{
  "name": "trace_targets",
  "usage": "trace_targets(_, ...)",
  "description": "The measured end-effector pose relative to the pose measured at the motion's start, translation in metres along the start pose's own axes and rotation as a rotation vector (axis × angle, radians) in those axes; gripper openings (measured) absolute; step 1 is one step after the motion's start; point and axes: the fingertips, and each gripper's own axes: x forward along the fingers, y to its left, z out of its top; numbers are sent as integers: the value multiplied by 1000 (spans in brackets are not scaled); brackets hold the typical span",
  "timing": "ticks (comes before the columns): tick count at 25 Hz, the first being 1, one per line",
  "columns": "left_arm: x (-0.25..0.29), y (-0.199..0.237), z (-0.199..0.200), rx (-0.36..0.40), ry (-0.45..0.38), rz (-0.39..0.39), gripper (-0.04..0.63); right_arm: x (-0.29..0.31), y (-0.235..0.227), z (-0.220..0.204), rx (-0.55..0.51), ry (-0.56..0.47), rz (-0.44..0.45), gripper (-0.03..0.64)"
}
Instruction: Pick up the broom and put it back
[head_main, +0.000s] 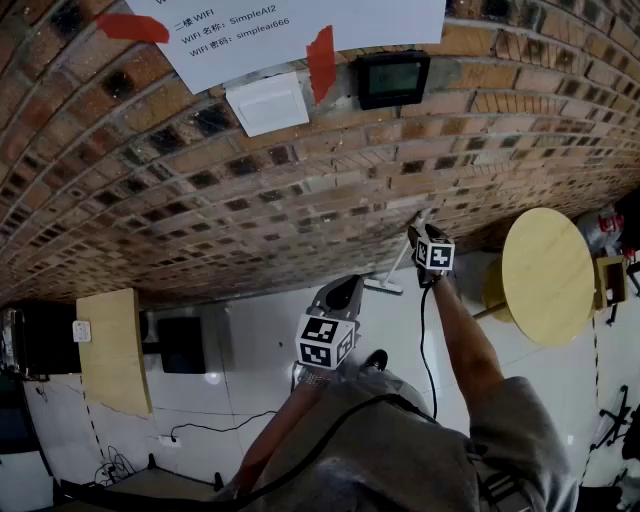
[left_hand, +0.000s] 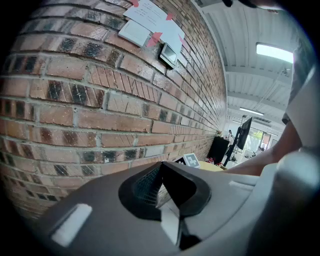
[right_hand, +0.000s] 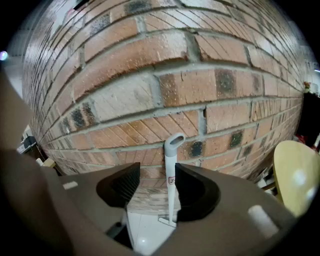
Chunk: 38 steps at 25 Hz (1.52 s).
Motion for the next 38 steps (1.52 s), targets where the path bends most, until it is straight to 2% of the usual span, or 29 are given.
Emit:
trace_targets(10,-19,20,-17,-35,26,73,6,54,-23,-15,21,94,-32,229)
trace_targets(16,-22,23,-26,-39,52,79,5,60,-18,-11,10,71,4,167)
trace_targets(18,-22,22,-29,-35,59,74,5,59,-18,-11,0,58,-7,106)
trace_targets(23,-23,18,-32,-29,66,57,5,57,-9,-17,-56,70,-11,100)
trace_targets(31,-29,13,-28,-10,55,25,5,16,26,-45,-140,54,50,100)
trace_targets(38,-35,11,-27,9,40,-7,6,-54,68,-49,-172,-30,66,99)
